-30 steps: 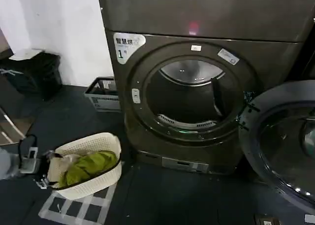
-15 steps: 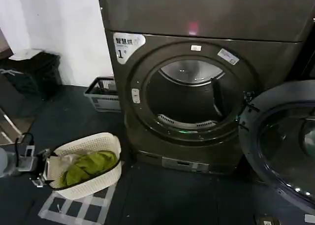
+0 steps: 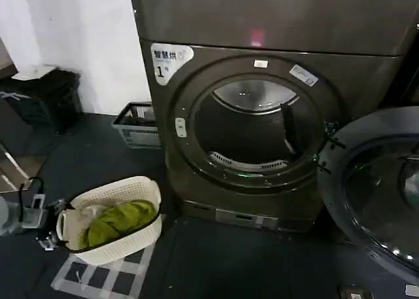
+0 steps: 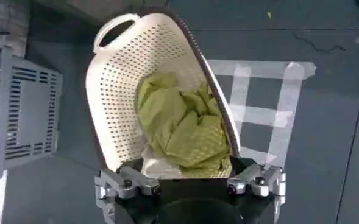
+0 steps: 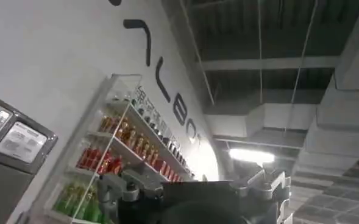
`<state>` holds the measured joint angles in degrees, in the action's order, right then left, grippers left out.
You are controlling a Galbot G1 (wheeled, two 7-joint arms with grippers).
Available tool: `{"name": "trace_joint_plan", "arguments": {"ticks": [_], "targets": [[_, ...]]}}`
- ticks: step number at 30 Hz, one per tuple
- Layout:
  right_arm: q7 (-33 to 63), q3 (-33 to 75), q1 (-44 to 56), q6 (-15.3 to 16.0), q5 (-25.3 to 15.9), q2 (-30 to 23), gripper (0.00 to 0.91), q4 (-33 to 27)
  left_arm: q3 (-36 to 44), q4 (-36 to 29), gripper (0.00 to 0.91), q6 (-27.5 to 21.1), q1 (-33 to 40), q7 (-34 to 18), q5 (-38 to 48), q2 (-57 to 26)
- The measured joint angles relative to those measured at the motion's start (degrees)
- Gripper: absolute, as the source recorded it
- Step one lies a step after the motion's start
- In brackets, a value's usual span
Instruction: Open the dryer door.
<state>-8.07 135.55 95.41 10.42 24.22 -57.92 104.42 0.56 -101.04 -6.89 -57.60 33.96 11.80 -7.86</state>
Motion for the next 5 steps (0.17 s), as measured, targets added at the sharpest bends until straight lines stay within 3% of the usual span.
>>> {"name": "trace_joint_plan", "arguments": {"ticks": [5], "targets": [[0.0,0.03,-0.08,-0.02,0.03,-0.47,0.907,0.44,0.0,0.08,0.907,0.02,-0.02,0.06,-0.21,-0.17]]}}
